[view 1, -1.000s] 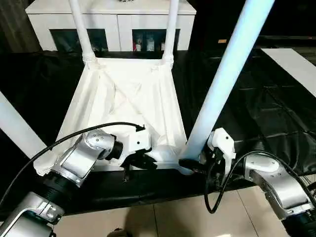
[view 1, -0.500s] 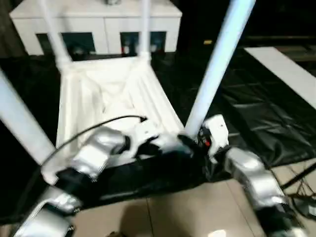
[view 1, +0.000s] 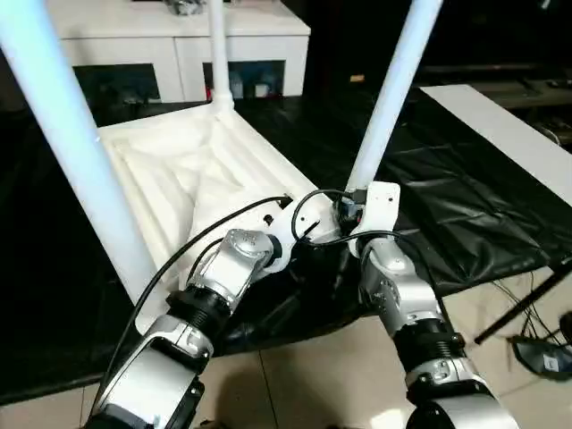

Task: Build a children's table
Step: Rotate leg to tighten

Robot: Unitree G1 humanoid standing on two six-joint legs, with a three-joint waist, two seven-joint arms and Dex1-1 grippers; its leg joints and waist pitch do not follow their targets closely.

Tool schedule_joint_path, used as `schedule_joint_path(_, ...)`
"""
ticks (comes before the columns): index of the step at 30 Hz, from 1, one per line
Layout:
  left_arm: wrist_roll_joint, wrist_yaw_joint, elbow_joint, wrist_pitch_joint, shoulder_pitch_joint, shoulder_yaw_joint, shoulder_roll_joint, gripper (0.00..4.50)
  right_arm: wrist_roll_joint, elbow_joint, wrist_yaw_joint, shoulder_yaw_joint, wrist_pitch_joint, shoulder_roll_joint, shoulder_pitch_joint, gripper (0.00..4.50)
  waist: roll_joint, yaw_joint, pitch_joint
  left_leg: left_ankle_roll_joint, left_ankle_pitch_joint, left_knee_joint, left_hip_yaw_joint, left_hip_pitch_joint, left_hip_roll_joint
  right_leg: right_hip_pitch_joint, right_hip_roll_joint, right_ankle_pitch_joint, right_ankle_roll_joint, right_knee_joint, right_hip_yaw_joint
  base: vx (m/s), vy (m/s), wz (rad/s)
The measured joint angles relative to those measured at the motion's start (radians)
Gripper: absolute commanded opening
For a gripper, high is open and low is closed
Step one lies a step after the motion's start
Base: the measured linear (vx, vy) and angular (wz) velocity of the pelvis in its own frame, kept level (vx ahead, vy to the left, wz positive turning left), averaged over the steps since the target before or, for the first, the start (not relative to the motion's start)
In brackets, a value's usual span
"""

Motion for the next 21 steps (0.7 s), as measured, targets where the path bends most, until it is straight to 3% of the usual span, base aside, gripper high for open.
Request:
schedule_joint_path(1, 0.005, 0.003, 0.003, -0.009, 0.0, 0.0, 0.006, 0.0, 0.009, -0.002, 0.017, -0.003, -0.009, 0.008, 0.005, 2.72, 0.0, -0.006, 0.002, 0.0, 0.0, -0.002, 0.001, 0.001, 0.0, -0.005, -0.005, 0.0, 0.0, -0.004, -0.006, 0.0, 0.0, 0.0)
schedule_joint_path(3, 0.01, 0.01, 0.005, -0.026, -0.001, 0.005, 0.023, 0.0, 0.017, -0.009, 0.044, 0.003, -0.014, 0.024, 0.02, 2.9, 0.002, -0.018, 0.009, 0.0, 0.0, -0.009, 0.0, 0.003, 0.0, 0.002, -0.011, 0.0, 0.0, -0.01, -0.019, 0.0, 0.0, 0.0)
schedule_joint_path(4, 0.013, 0.006, 0.005, -0.034, -0.002, 0.005, 0.028, 0.0, 0.017, -0.017, 0.053, 0.008, -0.013, 0.021, 0.03, 3.05, 0.003, -0.018, 0.013, 0.0, 0.0, -0.011, -0.001, 0.002, 0.001, 0.003, -0.012, -0.004, -0.007, -0.007, -0.029, 0.0, 0.0, 0.0)
schedule_joint_path(5, 0.014, -0.001, 0.007, -0.043, -0.005, 0.003, 0.033, 0.0, 0.017, -0.025, 0.06, 0.014, -0.012, 0.016, 0.044, 3.15, 0.003, -0.013, 0.018, 0.0, 0.0, -0.018, 0.007, 0.001, 0.003, 0.002, -0.011, -0.015, -0.021, 0.013, -0.031, -0.065, -0.007, -0.04)
schedule_joint_path(6, 0.015, -0.01, 0.009, -0.051, -0.005, -0.002, 0.034, 0.0, 0.016, -0.028, 0.061, 0.015, -0.012, 0.015, 0.058, 3.18, -0.002, -0.008, 0.021, 0.0, 0.0, -0.028, 0.017, 0.005, 0.004, -0.002, -0.012, -0.039, -0.05, 0.042, -0.027, -0.061, -0.073, 0.19)
schedule_joint_path(7, 0.016, -0.026, 0.01, -0.065, -0.005, -0.008, 0.037, 0.0, 0.014, -0.039, 0.062, 0.018, -0.012, 0.005, 0.073, 3.2, -0.024, 0.009, 0.021, -0.001, 0.0, -0.044, 0.051, 0.023, 0.003, -0.02, -0.012, -0.059, -0.06, 0.066, 0.002, -0.061, -0.073, 0.19)
schedule_joint_path(8, 0.018, -0.047, 0.007, -0.08, -0.006, -0.012, 0.045, 0.0, 0.009, -0.066, 0.072, 0.031, -0.009, -0.013, 0.087, 3.28, -0.031, 0.017, 0.027, -0.009, -0.014, -0.022, 0.055, 0.024, 0.0, -0.032, -0.017, -0.056, -0.042, 0.061, 0.015, 0.007, -0.103, 0.25)
schedule_joint_path(9, 0.018, -0.067, 0.002, -0.088, -0.002, -0.014, 0.049, 0.0, 0.0, -0.101, 0.087, 0.043, -0.008, -0.039, 0.109, 3.47, -0.03, 0.04, 0.028, -0.008, -0.063, 0.023, 0.033, 0.025, 0.003, -0.035, -0.019, -0.048, -0.025, 0.059, 0.014, 0.092, -0.038, -0.26)
schedule_joint_path(10, 0.015, -0.084, -0.001, -0.091, 0.001, -0.014, 0.059, 0.0, -0.01, -0.144, 0.103, 0.053, -0.003, -0.058, 0.125, 3.59, -0.013, 0.053, 0.024, -0.018, -0.064, 0.042, -0.022, 0.033, 0.001, -0.025, -0.017, -0.044, -0.018, 0.054, -0.01, 0.092, -0.038, -0.26)
schedule_joint_path(11, 0.017, -0.092, -0.004, -0.092, -0.001, -0.014, 0.066, 0.0, -0.02, -0.183, 0.11, 0.053, 0.001, -0.071, 0.142, 3.59, -0.003, 0.051, 0.022, -0.025, -0.036, 0.035, -0.036, 0.03, 0.005, -0.025, -0.009, -0.042, -0.018, 0.048, -0.016, 0.085, 0.019, -0.37)
schedule_joint_path(13, 0.017, -0.122, -0.021, -0.098, 0.005, -0.023, 0.08, 0.0, -0.033, -0.262, 0.131, 0.053, 0.011, -0.106, 0.188, 3.77, -0.005, 0.041, 0.021, -0.028, -0.031, 0.032, -0.033, 0.031, 0.007, -0.025, 0.005, -0.025, -0.045, 0.041, -0.001, 0.0, 0.0, 0.0)
schedule_joint_path(15, 0.017, -0.146, -0.026, -0.125, 0.015, -0.029, 0.096, 0.0, -0.035, -0.314, 0.15, 0.058, 0.019, -0.118, 0.22, 4.02, -0.005, 0.037, 0.022, -0.027, -0.031, 0.032, -0.025, 0.035, 0.006, -0.025, 0.004, -0.016, -0.052, 0.041, 0.006, 0.0, 0.0, 0.0)
schedule_joint_path(18, 0.018, -0.197, -0.032, -0.171, 0.024, -0.042, 0.13, 0.0, -0.023, -0.476, 0.219, 0.078, 0.053, -0.175, 0.326, 4.14, -0.004, 0.044, 0.022, -0.027, -0.031, 0.016, -0.025, 0.035, 0.005, -0.023, 0.004, -0.017, -0.05, 0.026, 0.002, 0.0, 0.0, 0.0)
schedule_joint_path(21, 0.019, -0.227, -0.035, -0.199, 0.029, -0.047, 0.156, 0.0, -0.017, -0.577, 0.277, 0.08, 0.074, -0.239, 0.39, 4.29, -0.004, 0.036, 0.023, -0.027, -0.031, 0.001, -0.025, 0.036, 0.006, -0.018, 0.004, -0.017, -0.05, 0.004, -0.006, 0.0, 0.0, 0.0)
